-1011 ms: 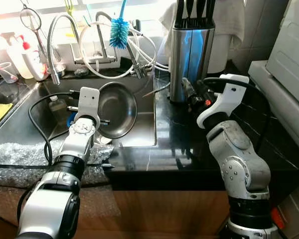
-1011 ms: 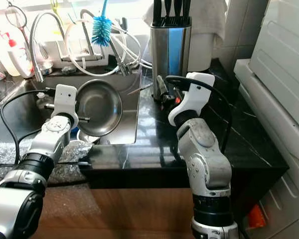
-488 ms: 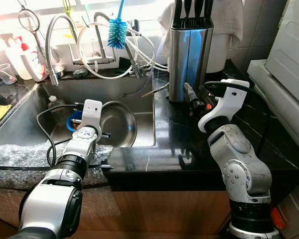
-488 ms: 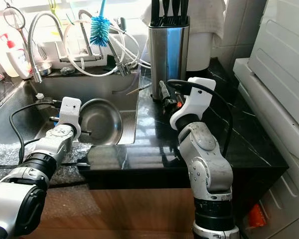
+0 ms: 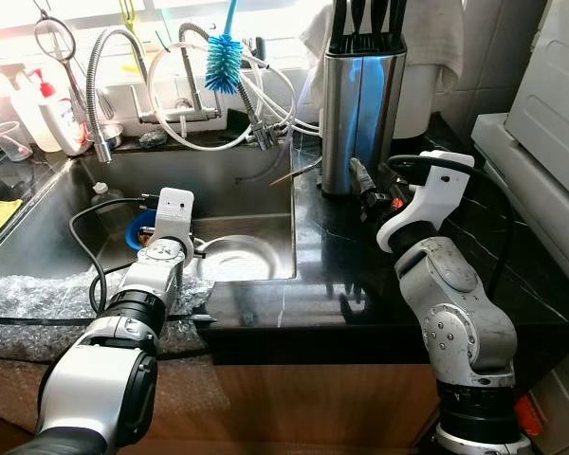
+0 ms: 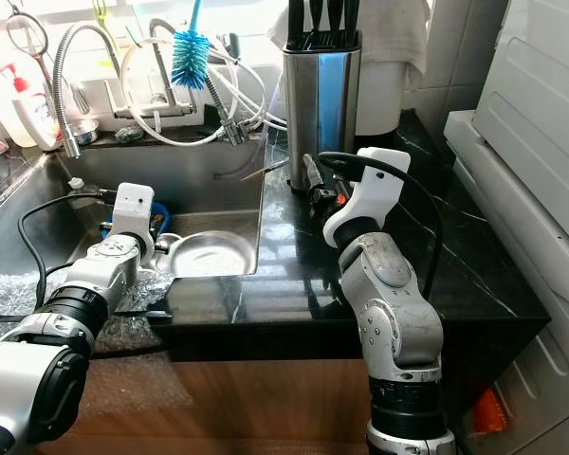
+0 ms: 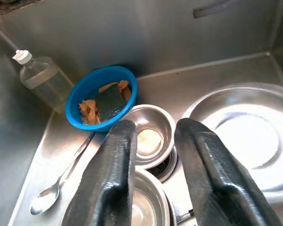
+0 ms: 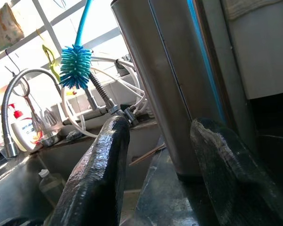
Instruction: Kitchen organization
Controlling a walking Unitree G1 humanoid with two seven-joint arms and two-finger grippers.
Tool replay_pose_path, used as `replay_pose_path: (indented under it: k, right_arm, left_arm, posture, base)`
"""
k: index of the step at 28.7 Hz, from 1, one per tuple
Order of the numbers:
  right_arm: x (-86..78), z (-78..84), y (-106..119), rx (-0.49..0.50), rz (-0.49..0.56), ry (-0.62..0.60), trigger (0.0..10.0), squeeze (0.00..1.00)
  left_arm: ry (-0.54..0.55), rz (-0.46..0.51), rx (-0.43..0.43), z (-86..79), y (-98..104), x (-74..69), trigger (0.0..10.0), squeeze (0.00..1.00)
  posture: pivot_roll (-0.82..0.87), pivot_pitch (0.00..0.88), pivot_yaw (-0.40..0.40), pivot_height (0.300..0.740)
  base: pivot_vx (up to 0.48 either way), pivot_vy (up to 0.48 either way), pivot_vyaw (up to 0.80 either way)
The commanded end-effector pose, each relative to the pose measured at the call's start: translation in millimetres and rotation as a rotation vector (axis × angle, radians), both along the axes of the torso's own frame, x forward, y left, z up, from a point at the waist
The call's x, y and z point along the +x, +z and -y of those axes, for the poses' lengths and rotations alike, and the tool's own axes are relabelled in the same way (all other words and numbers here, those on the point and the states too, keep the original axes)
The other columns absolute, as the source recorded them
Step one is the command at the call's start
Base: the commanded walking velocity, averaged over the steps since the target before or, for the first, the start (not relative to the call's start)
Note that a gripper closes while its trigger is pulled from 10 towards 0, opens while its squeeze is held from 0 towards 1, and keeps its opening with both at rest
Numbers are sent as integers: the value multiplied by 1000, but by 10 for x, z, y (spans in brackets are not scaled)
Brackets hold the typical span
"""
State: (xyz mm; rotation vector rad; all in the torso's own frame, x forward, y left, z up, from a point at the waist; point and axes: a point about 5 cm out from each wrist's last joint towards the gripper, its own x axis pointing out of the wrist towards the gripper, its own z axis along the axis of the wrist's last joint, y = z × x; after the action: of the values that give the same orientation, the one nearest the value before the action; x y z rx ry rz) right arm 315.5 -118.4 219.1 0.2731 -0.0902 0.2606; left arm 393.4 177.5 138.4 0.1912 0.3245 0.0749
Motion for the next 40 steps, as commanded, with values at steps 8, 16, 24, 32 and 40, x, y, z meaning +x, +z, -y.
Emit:
replay_pose_path:
  k: [8, 16, 24, 32, 40]
  right_arm:
    - [-5, -8, 20, -31, 26, -20, 10000, 0]
    - [-38, -31, -21, -146, 86, -63, 10000, 0]
    - [-57, -21, -108, -150, 76, -106, 10000, 0]
    - [-44, -15, -94, -150, 89, -120, 10000, 0]
    - [-39, -7, -85, -149, 97, -127, 10000, 0]
  left_arm:
    - [-83, 366, -115, 66, 413, 21, 10000, 0]
    - [-46, 614, -156, -216, 479, -316, 10000, 0]
    - [-31, 656, -163, -255, 447, -525, 10000, 0]
    - [-46, 687, -196, -168, 563, -512, 10000, 0]
    - [-58, 690, -209, -131, 610, -510, 10000, 0]
  posture:
    - [-108, 0, 134, 740]
    - [-78, 0, 109, 740]
    - [-58, 0, 87, 740]
    - [-64, 0, 87, 740]
    - [-66, 0, 89, 740]
  base:
    - [0, 0, 0]
    - [0, 0, 0]
    - [0, 0, 0]
    - [0, 0, 0]
    - [0, 0, 0]
